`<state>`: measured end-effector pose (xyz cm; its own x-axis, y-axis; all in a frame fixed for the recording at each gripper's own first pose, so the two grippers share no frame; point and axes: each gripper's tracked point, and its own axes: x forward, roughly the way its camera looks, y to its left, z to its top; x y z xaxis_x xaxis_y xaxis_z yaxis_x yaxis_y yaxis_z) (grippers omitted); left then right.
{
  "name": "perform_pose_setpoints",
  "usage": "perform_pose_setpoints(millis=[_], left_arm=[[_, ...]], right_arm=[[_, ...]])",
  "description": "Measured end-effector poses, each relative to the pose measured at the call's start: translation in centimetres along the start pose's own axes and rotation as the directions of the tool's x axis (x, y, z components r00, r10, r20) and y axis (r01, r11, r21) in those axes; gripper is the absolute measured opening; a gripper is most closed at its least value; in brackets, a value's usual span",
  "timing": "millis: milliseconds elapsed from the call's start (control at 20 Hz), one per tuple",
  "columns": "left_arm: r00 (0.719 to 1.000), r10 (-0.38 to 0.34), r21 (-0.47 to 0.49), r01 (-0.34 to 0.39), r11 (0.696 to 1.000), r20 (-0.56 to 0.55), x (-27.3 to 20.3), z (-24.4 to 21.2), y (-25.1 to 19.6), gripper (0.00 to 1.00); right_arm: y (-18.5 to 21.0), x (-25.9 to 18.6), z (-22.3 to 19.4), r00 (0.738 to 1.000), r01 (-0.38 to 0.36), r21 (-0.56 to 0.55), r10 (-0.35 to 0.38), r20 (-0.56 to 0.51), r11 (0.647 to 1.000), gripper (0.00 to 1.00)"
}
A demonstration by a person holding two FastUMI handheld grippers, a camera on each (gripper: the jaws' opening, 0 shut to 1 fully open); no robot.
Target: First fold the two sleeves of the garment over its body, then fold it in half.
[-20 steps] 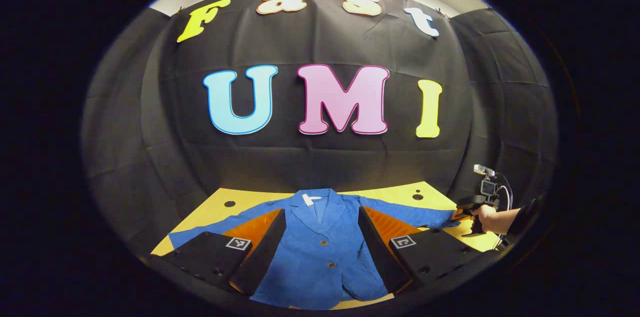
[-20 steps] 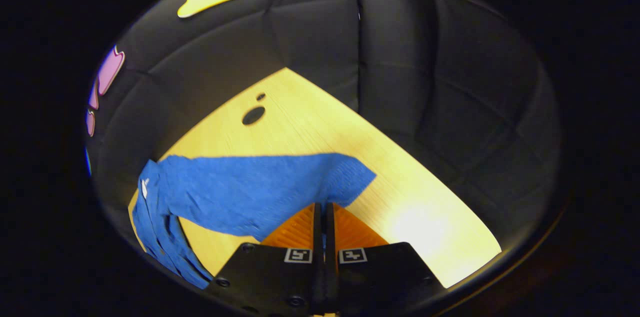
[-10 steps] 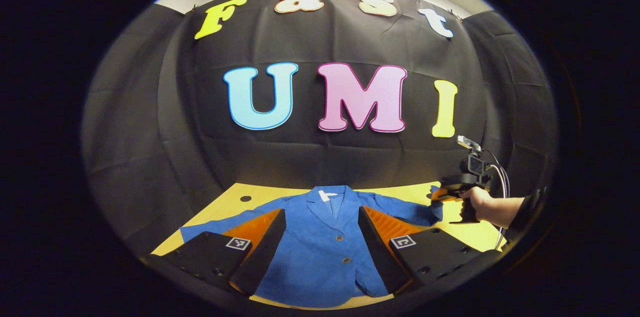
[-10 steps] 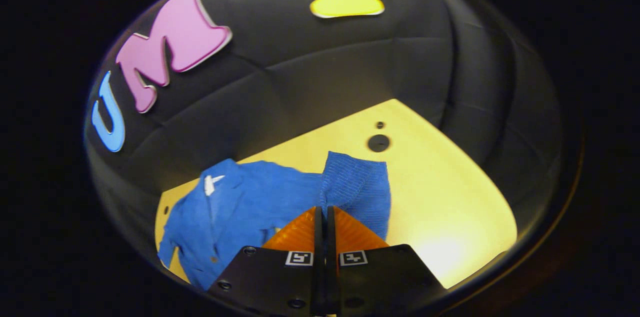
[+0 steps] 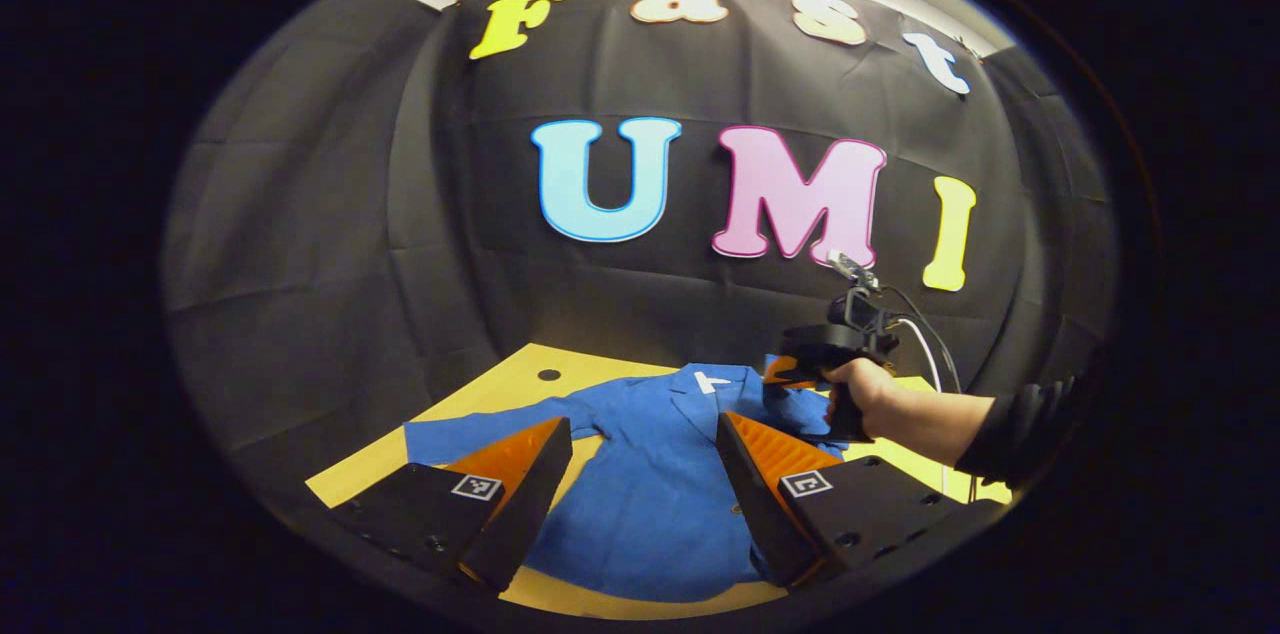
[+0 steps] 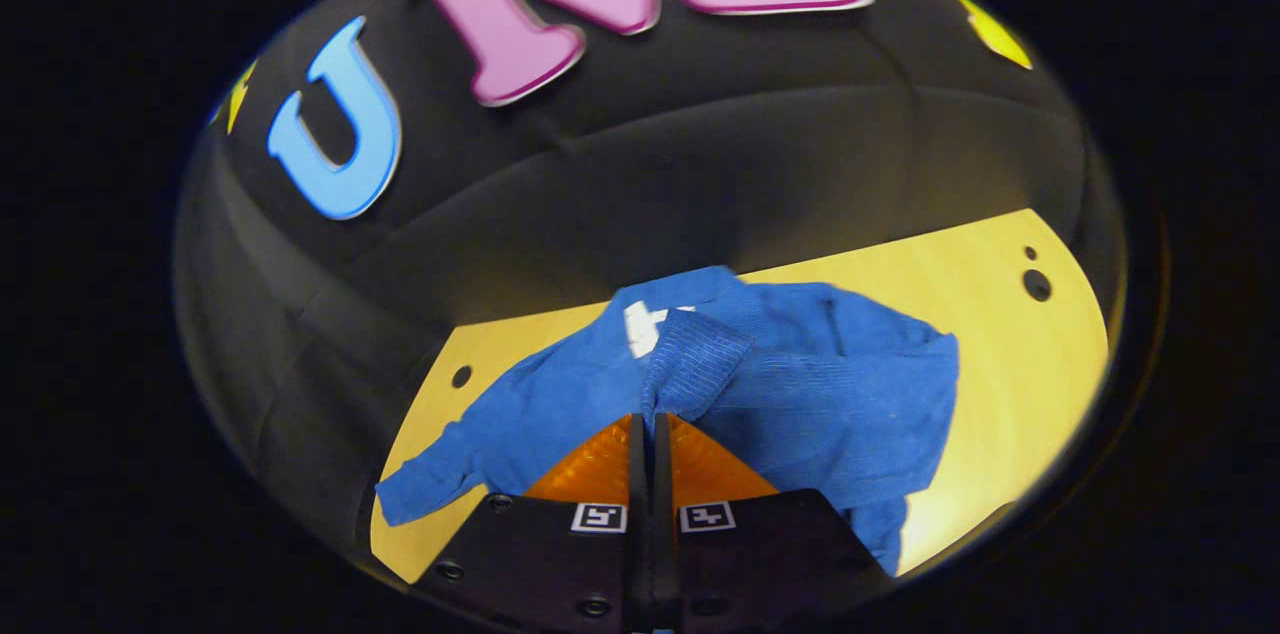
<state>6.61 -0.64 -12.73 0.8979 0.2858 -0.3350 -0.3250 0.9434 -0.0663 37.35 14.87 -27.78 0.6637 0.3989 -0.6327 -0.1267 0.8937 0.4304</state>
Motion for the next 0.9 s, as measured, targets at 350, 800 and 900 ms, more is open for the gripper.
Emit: perform_pose_setpoints(millis=[350, 800, 900], left_arm=[[0.994, 0.112, -0.06, -0.111, 0.992, 0.009, 3.2, -3.5, 8.8, 0.83], [0.966, 0.26, -0.105, -0.259, 0.96, -0.001, 12.3, -10.2, 21.2, 0.84], [0.951, 0.307, -0.08, -0.308, 0.948, -0.027, 14.2, -11.8, 24.3, 0.84]], right_arm=[[13.4, 8.9, -6.7, 0.992, -0.122, -0.149, 0.115, -0.055, 0.981, 0.05], [10.2, 6.0, -6.0, 0.977, -0.035, -0.225, 0.081, 0.197, 0.974, 0.97], [7.5, 2.2, -4.6, 0.957, -0.005, -0.237, 0.074, 0.282, 0.972, 0.97]])
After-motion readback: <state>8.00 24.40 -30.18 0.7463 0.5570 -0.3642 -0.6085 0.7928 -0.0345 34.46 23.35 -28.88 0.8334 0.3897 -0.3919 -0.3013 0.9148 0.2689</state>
